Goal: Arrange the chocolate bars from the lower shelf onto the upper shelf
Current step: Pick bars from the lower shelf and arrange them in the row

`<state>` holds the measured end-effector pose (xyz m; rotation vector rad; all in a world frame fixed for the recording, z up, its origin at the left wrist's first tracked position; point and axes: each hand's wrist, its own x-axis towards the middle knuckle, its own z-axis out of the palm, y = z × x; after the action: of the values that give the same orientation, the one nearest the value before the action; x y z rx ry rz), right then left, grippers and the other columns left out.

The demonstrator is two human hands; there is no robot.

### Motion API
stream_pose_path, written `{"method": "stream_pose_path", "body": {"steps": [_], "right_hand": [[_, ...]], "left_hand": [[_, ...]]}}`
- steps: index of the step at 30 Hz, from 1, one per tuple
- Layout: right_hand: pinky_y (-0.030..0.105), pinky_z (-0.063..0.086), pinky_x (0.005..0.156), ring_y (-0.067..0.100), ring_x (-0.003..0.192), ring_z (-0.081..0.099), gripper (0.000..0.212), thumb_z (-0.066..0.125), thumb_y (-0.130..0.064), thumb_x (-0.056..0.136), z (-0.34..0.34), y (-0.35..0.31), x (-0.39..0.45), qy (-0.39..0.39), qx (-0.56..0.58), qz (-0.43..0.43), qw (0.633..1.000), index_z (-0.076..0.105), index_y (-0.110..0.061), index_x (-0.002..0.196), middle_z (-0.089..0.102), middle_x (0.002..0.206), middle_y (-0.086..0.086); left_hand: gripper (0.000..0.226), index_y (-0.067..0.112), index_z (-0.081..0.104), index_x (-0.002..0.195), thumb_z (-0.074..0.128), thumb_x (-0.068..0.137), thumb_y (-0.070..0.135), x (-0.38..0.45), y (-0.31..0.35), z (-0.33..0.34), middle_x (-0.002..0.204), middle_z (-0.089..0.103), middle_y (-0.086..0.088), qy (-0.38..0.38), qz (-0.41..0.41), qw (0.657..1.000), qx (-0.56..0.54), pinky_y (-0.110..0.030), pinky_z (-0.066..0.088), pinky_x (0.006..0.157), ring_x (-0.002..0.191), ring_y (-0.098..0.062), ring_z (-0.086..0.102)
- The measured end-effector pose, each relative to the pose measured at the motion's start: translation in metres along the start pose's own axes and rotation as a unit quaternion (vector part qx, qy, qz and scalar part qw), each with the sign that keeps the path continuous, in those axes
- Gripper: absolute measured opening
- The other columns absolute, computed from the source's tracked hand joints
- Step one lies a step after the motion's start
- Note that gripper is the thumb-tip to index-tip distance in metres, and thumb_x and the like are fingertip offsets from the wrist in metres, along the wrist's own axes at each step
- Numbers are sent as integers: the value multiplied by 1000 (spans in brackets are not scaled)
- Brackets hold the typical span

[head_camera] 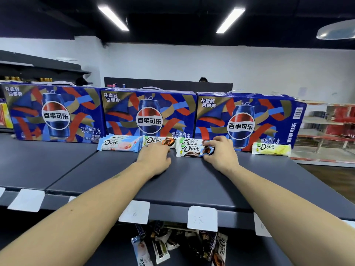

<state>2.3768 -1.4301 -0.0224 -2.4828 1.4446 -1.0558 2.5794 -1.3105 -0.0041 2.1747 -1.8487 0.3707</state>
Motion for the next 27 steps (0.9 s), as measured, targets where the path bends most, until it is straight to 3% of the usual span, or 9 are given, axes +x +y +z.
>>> {"method": "stream_pose_path", "body": {"steps": [9, 18, 23, 27], "right_hand": [[25, 36, 88, 22, 112, 42, 41, 74, -27, 70, 13, -3, 16, 14, -13, 6, 1000, 68, -28, 110, 56, 116, -6], [27, 37, 93, 22, 117, 42, 54, 71, -28, 73, -3, -7, 9, -22, -20, 29, 999, 59, -26, 125, 53, 124, -2], [32, 39, 101, 23, 123, 44, 50, 68, -40, 83, -12, -14, -10, -26, -9, 44, 999, 58, -23, 129, 53, 128, 1], [40, 39, 107, 25, 129, 43, 50, 54, -47, 92, -24, -23, -34, -54, -2, 48, 997, 55, -21, 135, 53, 137, 4]], "left_hand": [[28, 23, 65, 112, 51, 89, 31, 37, 1, 15, 113, 60, -3, -2, 44, 999, -10, -36, 48, 81, 105, -25, 57], [16, 16, 66, 92, 54, 85, 22, 50, 1, 13, 93, 65, -3, 27, 17, 999, -11, -31, 44, 67, 86, -26, 61], [18, 19, 65, 96, 52, 87, 27, 31, 3, 8, 96, 67, -3, 15, 7, 1000, -19, -33, 48, 69, 88, -26, 62], [32, 20, 64, 111, 47, 93, 41, 4, 14, -5, 110, 66, -4, -13, 5, 1000, 2, -35, 45, 78, 102, -27, 60]]}}
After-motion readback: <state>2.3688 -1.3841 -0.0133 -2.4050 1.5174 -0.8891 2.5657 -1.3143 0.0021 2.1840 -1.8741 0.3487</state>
